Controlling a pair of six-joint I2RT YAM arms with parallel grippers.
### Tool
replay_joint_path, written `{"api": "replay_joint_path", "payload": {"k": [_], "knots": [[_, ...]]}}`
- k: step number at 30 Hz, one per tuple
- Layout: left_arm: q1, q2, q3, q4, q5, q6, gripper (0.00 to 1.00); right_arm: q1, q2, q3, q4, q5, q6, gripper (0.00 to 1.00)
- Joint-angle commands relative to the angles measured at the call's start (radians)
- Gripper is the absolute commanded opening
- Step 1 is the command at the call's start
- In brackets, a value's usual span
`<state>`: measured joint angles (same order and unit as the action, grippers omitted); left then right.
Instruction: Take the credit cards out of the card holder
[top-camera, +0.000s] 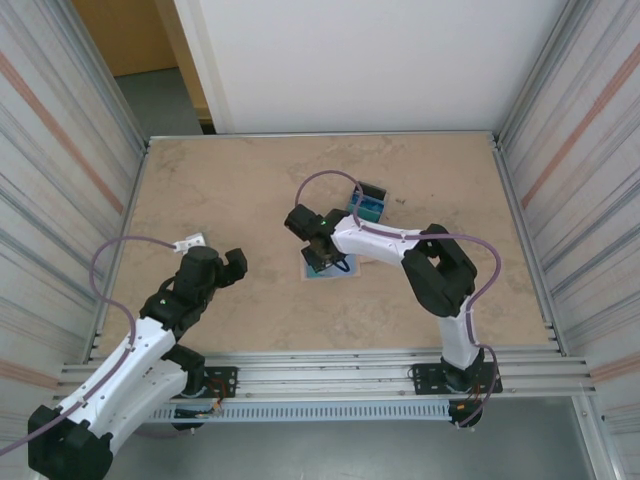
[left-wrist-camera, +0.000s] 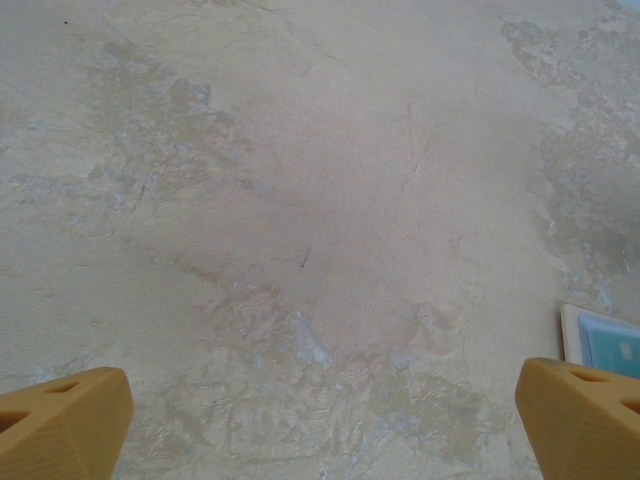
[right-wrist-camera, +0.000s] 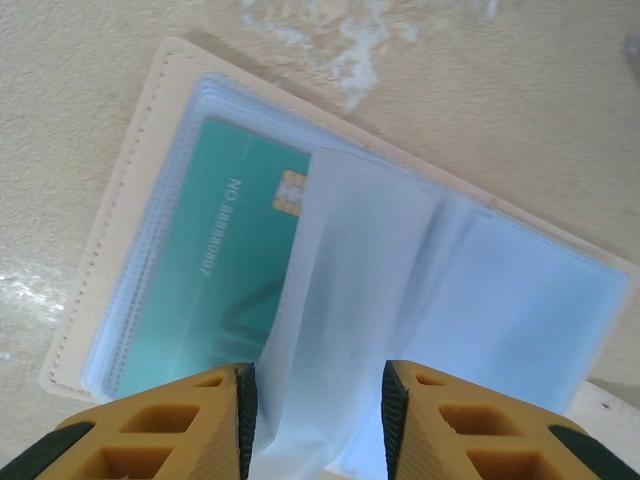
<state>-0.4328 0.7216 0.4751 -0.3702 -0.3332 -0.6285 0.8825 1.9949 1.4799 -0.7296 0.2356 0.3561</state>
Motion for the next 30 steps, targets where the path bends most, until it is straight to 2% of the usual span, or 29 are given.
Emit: {"api": "replay_joint_path", "payload": {"k": [1, 17, 30], "knots": [[0.007, -0.001, 0.036, 0.003, 0.005, 0.015, 0.99, -0.015, -0.056, -0.028, -0.002, 0.025, 0.030, 0.40], [-0.015, 0.073, 0.051, 0.061, 0.066, 0.024, 0.99, -0.102, -0.143, -0.161, 0.019, 0.018, 0.070, 0.38], [-0.220, 0.378, 0.175, 0.122, -0.031, 0.070, 0.99, -0.158, -0.147, -0.228, 0.035, -0.002, 0.093, 0.37]]}}
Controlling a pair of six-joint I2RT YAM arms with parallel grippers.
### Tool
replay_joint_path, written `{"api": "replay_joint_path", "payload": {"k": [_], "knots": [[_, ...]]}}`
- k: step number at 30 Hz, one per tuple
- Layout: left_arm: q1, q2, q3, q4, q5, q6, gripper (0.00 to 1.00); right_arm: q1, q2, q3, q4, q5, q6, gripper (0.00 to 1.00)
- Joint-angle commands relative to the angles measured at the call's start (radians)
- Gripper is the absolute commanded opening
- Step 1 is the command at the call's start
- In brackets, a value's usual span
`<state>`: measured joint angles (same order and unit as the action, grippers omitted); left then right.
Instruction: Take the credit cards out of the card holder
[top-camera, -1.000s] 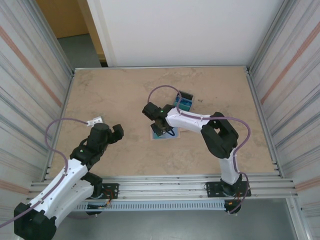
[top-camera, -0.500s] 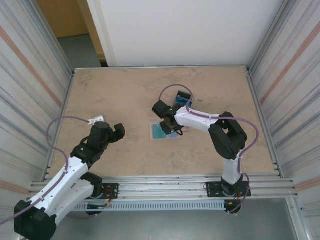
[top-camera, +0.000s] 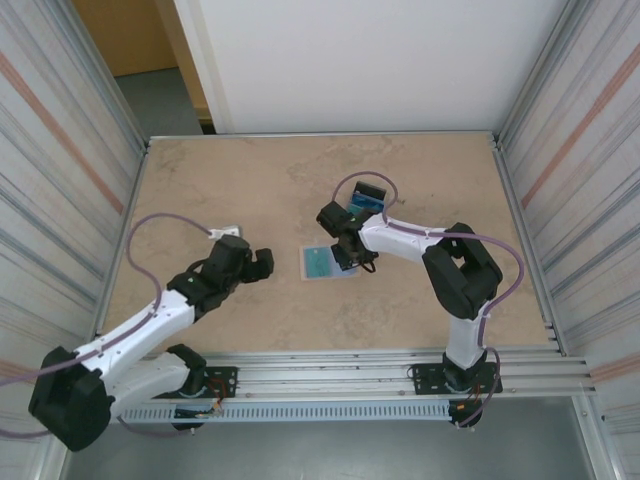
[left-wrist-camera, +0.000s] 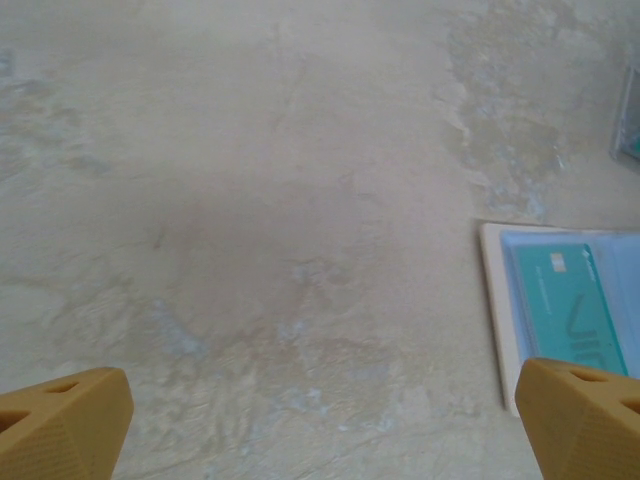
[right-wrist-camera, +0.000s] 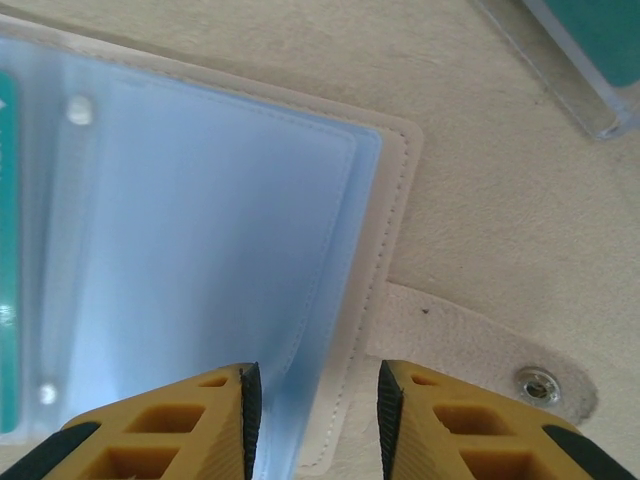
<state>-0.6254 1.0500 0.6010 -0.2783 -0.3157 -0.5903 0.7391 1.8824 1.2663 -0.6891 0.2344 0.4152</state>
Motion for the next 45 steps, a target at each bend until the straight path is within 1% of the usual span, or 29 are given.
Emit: {"api": "replay_joint_path", "payload": {"k": [1, 8, 15, 18, 22, 26, 33, 45], "knots": [[-0.037, 0.073, 0.060, 0.034, -0.054, 0.035, 0.99, -0.019, -0.038, -0.022, -0.005, -0.003, 0.034, 0.36], [-0.089, 0.244, 0.137, 0.064, -0.047, 0.072, 0.99, -0.032, -0.073, -0.032, -0.019, -0.006, 0.035, 0.35], [-0.122, 0.387, 0.195, 0.100, -0.029, 0.085, 0.99, -0.040, -0.153, -0.022, -0.018, -0.051, 0.052, 0.35], [-0.126, 0.433, 0.201, 0.117, -0.020, 0.074, 0.99, -0.065, -0.180, -0.042, 0.025, -0.139, 0.062, 0.31], [-0.126, 0.486, 0.209, 0.146, -0.004, 0.063, 0.99, -0.109, -0.190, -0.090, 0.127, -0.313, 0.078, 0.24], [-0.126, 0.534, 0.220, 0.162, 0.005, 0.054, 0.99, -0.127, -0.165, -0.103, 0.205, -0.440, 0.096, 0.23], [-0.126, 0.595, 0.236, 0.177, 0.017, 0.052, 0.99, -0.127, -0.083, -0.076, 0.241, -0.520, 0.104, 0.25], [-0.126, 0.615, 0.220, 0.171, 0.023, 0.052, 0.99, -0.127, -0.012, -0.068, 0.301, -0.622, 0.113, 0.26]]}}
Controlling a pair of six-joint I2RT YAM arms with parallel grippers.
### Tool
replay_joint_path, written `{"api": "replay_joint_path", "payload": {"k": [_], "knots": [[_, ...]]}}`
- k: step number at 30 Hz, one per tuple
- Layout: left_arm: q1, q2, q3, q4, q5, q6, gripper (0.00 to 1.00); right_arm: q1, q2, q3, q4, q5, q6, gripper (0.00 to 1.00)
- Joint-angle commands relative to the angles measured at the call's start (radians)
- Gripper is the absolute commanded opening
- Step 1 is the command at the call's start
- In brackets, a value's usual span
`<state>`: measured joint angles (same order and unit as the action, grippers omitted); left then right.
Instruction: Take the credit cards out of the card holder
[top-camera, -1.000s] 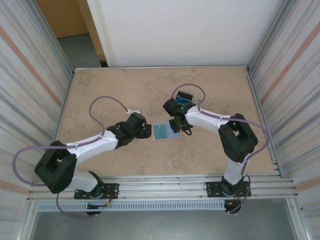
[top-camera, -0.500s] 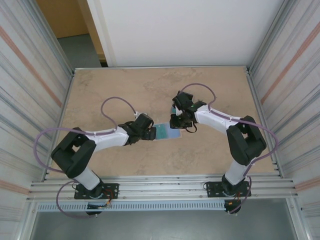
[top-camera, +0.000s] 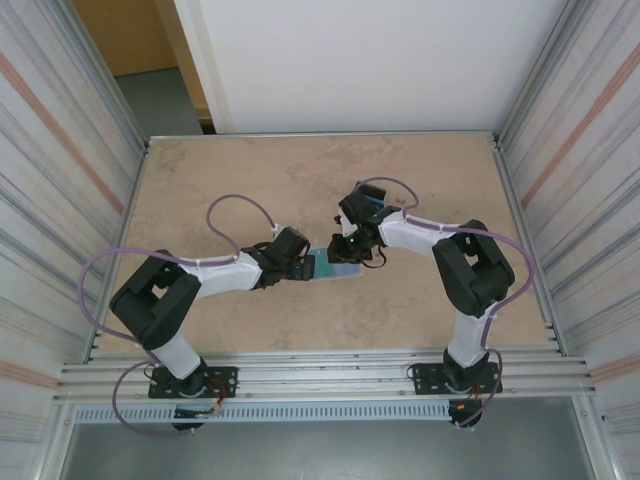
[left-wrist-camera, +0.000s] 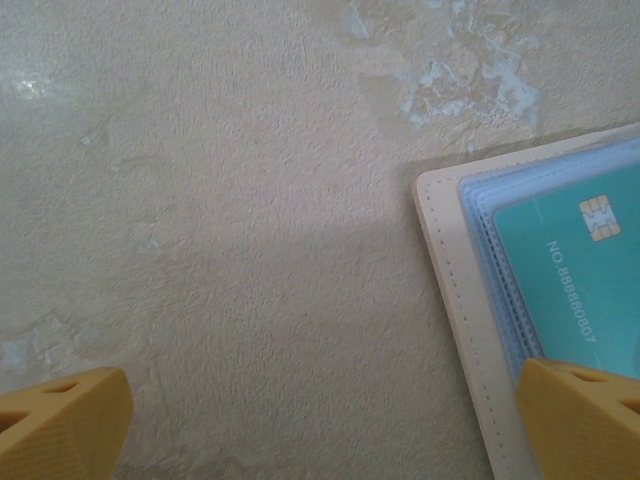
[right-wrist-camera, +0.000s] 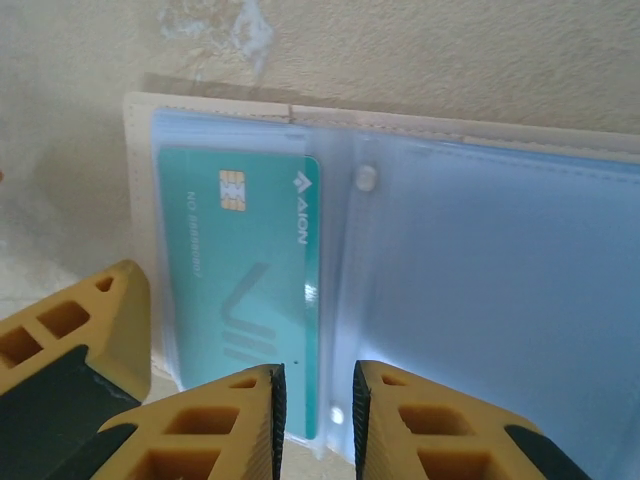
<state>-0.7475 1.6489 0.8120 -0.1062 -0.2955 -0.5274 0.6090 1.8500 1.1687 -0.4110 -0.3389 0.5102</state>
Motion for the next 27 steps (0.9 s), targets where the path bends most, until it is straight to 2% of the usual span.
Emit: {"api": "replay_joint_path", "payload": {"k": [1, 18, 27], "knots": [[-0.004, 0.018, 0.010, 0.000, 0.002, -0.011, 0.99, 0.003, 0.026, 0.030, 0.027, -0.054, 0.018, 0.26], [-0.004, 0.035, 0.012, -0.025, -0.005, -0.009, 0.99, 0.003, 0.071, 0.030, 0.056, -0.087, 0.015, 0.24], [-0.004, 0.029, 0.018, -0.045, -0.014, -0.009, 0.99, -0.005, 0.057, 0.004, 0.110, -0.149, 0.030, 0.20]]}}
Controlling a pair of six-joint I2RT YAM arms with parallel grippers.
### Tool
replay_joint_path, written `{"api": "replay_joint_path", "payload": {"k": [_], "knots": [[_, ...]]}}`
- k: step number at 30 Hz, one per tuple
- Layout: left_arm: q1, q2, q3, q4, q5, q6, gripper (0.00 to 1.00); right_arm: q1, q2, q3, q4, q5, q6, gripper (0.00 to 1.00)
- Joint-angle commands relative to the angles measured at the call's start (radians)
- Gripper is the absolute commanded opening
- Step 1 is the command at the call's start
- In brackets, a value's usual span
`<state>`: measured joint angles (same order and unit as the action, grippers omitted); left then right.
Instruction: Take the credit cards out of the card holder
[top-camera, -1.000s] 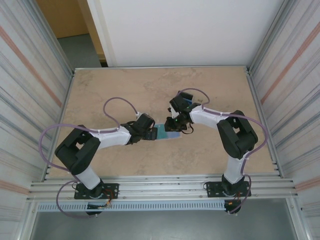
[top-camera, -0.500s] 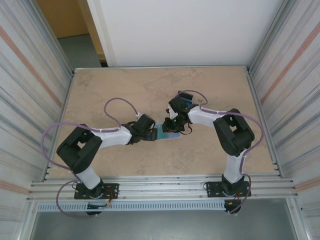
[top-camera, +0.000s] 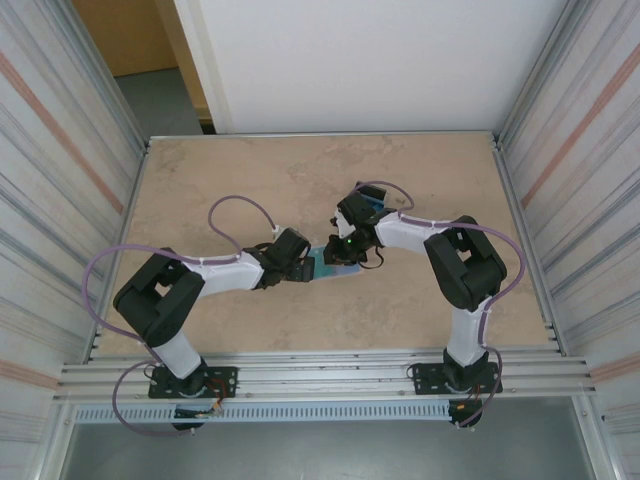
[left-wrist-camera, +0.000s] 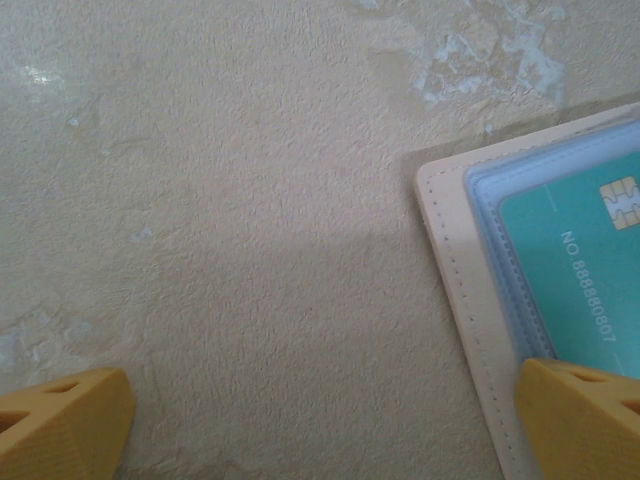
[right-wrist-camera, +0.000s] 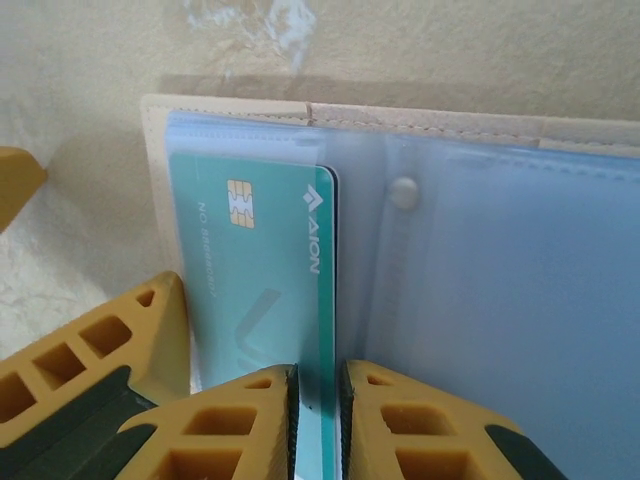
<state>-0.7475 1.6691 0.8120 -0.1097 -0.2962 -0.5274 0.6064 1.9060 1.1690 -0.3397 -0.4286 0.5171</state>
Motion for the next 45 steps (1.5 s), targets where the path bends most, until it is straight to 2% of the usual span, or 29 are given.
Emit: {"api": "replay_joint_path", "payload": {"k": [1, 12, 23, 31, 36, 45], "knots": [[-0.004, 0.009, 0.019, -0.046, -0.016, -0.009, 0.99, -0.004, 0.000, 0.000, 0.044, -0.065, 0.025, 0.20], [-0.003, -0.001, 0.028, -0.085, -0.025, -0.015, 0.99, -0.010, -0.004, -0.035, 0.077, -0.114, 0.047, 0.20], [-0.013, -0.080, -0.004, -0.160, -0.036, -0.044, 0.99, 0.007, -0.077, -0.151, 0.166, -0.170, 0.128, 0.19], [-0.019, -0.111, -0.029, -0.175, -0.037, -0.062, 0.99, 0.007, -0.102, -0.174, 0.192, -0.148, 0.153, 0.20], [-0.019, -0.089, -0.020, -0.177, -0.045, -0.069, 0.99, 0.005, -0.106, -0.166, 0.175, -0.104, 0.155, 0.20], [-0.019, -0.050, 0.001, -0.175, -0.045, -0.064, 0.99, 0.013, -0.078, -0.144, 0.177, -0.112, 0.155, 0.24]]}}
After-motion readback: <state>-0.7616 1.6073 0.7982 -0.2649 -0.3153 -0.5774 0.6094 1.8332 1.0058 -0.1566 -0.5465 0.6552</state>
